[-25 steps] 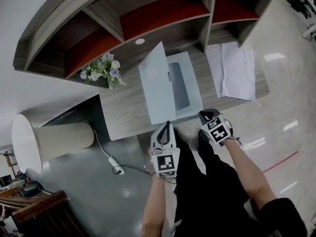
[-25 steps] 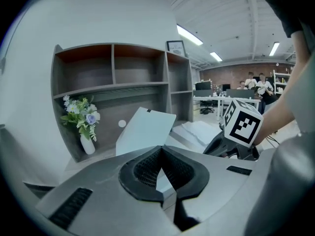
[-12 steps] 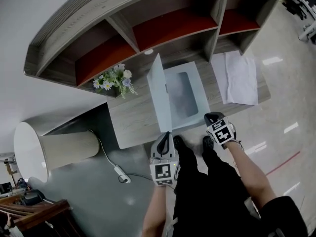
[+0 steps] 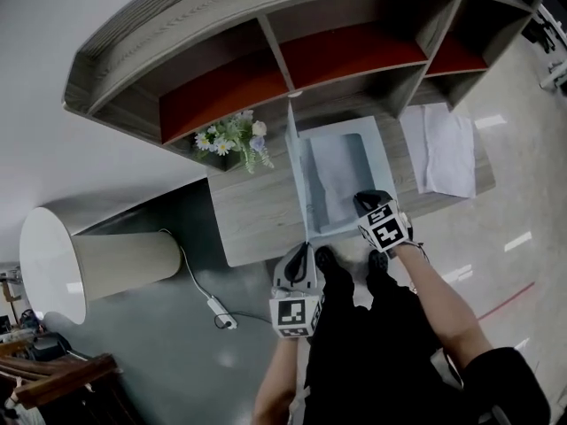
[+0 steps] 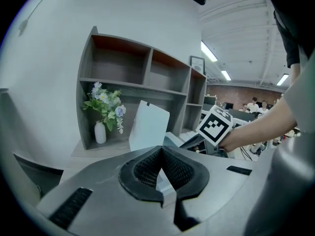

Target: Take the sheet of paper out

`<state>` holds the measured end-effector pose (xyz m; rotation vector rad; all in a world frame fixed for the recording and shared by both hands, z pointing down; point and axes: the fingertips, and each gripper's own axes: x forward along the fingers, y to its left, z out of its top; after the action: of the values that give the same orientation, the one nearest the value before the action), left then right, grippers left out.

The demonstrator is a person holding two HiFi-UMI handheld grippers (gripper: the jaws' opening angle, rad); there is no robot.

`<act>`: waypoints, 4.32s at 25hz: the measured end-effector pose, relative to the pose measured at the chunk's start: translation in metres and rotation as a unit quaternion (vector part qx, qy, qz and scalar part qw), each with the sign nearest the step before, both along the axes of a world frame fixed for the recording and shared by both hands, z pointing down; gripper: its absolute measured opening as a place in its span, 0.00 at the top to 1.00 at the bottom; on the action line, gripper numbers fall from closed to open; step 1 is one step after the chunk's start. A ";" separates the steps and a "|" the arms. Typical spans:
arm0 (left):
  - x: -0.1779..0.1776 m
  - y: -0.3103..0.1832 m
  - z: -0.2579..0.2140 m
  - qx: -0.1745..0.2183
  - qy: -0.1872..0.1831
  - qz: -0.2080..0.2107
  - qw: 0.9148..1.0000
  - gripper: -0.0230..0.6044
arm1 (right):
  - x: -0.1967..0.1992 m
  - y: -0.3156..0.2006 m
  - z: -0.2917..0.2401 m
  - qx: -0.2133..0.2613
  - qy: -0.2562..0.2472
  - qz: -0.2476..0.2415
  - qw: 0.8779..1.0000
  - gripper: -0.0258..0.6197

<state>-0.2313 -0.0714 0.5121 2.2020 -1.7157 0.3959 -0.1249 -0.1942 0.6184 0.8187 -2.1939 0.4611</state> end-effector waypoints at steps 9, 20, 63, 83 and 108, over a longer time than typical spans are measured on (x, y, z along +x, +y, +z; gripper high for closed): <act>-0.035 0.002 0.000 -0.001 0.015 0.013 1.000 0.95 | -0.070 -0.019 0.014 -0.005 0.014 -0.020 1.000 0.85; -0.044 0.002 -0.001 -0.005 0.051 0.044 0.998 0.95 | -0.115 -0.036 0.062 -0.039 0.073 -0.024 0.996 0.73; -0.048 -0.002 0.000 0.002 0.069 0.051 0.996 0.95 | -0.113 -0.030 -0.069 0.014 -0.105 0.049 0.993 0.94; -0.011 -0.004 -0.001 0.007 0.038 -0.019 0.999 0.94 | -0.014 0.001 -0.175 0.065 -0.204 0.040 0.976 0.94; 0.115 0.033 -0.102 0.078 0.072 -0.090 0.990 0.94 | 0.157 0.077 -0.275 0.146 -0.305 -0.037 0.940 0.94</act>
<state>-0.1161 -0.0381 0.4105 2.0976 -1.9018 0.0581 0.0324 -0.1168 0.3432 0.8145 -2.9125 0.3909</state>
